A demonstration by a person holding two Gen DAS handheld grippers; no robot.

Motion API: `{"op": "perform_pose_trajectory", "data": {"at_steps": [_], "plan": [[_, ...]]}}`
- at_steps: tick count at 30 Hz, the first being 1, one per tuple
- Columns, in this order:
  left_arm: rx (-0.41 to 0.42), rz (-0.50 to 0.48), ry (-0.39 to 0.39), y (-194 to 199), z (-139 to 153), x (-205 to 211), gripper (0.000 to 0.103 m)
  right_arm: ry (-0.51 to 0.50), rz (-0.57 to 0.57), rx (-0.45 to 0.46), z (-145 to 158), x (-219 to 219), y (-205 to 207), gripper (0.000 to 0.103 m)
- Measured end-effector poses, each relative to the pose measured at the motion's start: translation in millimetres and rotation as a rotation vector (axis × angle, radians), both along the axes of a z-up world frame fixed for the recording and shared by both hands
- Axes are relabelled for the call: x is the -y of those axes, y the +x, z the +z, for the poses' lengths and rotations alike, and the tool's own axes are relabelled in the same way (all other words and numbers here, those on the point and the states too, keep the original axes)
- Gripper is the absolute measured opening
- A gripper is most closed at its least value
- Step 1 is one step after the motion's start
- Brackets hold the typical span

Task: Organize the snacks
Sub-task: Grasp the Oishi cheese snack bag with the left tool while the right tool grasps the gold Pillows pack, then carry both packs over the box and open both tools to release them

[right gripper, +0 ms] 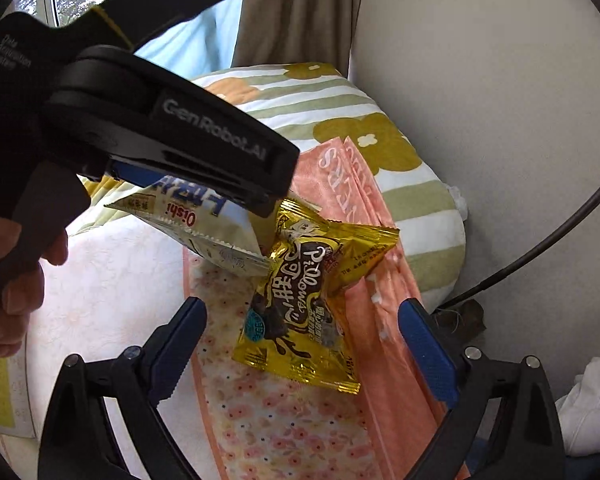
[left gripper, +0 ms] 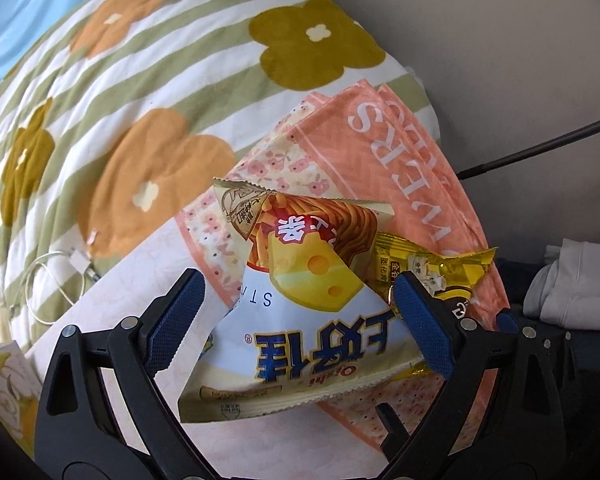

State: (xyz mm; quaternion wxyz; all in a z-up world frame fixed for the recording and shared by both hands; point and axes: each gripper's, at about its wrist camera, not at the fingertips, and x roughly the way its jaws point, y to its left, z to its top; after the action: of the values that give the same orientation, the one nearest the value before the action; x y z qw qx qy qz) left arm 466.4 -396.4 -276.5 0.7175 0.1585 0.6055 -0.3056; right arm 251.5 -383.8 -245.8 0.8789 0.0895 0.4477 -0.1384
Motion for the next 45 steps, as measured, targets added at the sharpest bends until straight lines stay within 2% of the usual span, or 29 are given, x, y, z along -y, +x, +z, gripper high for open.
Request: {"op": "perform_pose_trajectory", "data": {"at_steps": [2,3,4,6,13,16,20,28,30,31,34,45], "plan": [[-0.017,-0.003,-0.01,2,-5,-2,0.093,-0.003,-0.002,-0.007,-4,0,4,0.095],[-0.025,-0.004,-0.017,3,-7,-3,0.087,-0.004,-0.004,-0.011,-5,0,6,0.095],[-0.038,-0.003,-0.022,4,-10,-5,0.075,-0.005,-0.004,-0.016,-7,0,8,0.093],[-0.041,0.004,-0.022,7,-13,-8,0.071,-0.004,0.0,-0.028,-10,0,11,0.087],[-0.041,0.023,-0.038,9,-14,-23,0.06,-0.001,-0.004,-0.031,-19,3,19,0.087],[-0.017,0.037,-0.022,8,-11,-31,0.058,-0.002,-0.003,-0.031,-22,4,22,0.086],[0.014,0.053,0.008,6,-7,-41,0.057,0.005,-0.001,-0.039,-26,8,26,0.076],[0.022,0.094,0.023,-1,-4,-55,0.057,0.03,0.01,-0.035,-33,13,34,0.073],[0.027,0.095,0.029,-4,-4,-55,0.057,0.038,0.014,-0.041,-35,15,37,0.064],[0.031,0.097,0.03,-5,-3,-55,0.057,0.042,0.019,-0.047,-37,16,38,0.057],[0.045,0.104,0.029,-9,1,-54,0.057,0.057,0.031,-0.046,-37,19,36,0.051],[0.115,0.145,0.007,-35,34,-59,0.057,0.07,0.077,0.012,-9,16,16,0.048]]}}
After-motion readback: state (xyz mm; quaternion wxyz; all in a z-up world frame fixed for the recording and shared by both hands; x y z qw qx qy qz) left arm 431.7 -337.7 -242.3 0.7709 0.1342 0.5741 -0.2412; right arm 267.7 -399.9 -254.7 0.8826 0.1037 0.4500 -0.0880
